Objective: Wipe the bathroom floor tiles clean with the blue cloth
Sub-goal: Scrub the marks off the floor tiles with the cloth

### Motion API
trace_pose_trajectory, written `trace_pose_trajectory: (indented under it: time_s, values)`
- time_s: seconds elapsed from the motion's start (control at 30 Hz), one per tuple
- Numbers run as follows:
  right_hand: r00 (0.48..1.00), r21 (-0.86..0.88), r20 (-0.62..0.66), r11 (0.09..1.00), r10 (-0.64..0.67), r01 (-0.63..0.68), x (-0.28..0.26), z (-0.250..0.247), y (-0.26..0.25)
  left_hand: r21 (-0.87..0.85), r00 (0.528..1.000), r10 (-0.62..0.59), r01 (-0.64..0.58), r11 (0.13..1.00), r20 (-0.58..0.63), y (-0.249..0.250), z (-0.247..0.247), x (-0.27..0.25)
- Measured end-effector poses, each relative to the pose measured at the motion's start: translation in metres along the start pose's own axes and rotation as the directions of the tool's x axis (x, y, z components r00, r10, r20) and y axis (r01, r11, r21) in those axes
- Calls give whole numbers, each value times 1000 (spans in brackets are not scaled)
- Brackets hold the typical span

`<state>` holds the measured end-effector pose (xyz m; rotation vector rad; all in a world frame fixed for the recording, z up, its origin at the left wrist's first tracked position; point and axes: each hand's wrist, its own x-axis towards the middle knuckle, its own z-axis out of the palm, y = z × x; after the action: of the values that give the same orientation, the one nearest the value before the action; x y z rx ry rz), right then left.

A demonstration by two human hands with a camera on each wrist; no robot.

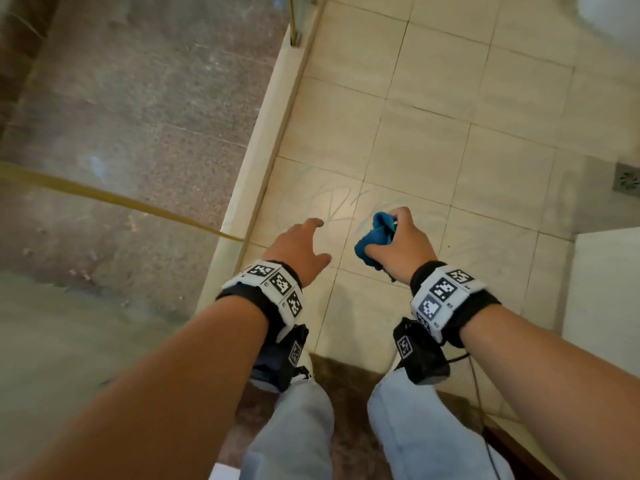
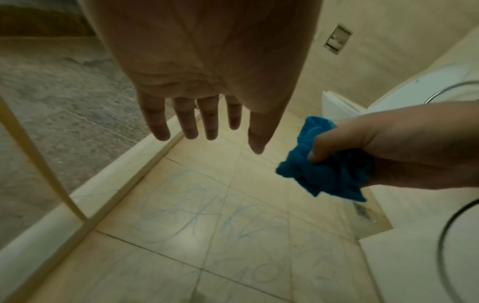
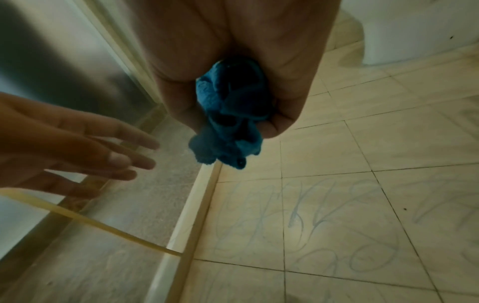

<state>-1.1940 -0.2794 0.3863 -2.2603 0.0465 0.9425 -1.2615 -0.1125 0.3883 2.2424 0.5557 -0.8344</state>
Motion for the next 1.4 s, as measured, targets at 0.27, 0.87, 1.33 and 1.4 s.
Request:
trace_pose_trajectory:
  time_s: [0.27, 0.87, 1.33, 1.4]
  values:
    - [997, -235, 24, 969, -75, 79, 75, 72, 64, 149, 995, -55, 67, 987, -82, -86, 40, 84]
    - [872, -288, -77, 848, -483, 445, 349, 222, 141, 192, 971, 1, 45, 980, -237, -220, 160, 334]
    - [707, -870, 71, 303, -704, 389, 387, 275, 122, 277, 972, -85, 146, 950, -219, -258, 164, 377]
    - [752, -849, 9, 392, -659, 354, 395, 274, 116, 276, 973, -82, 142, 951, -218, -258, 165, 378]
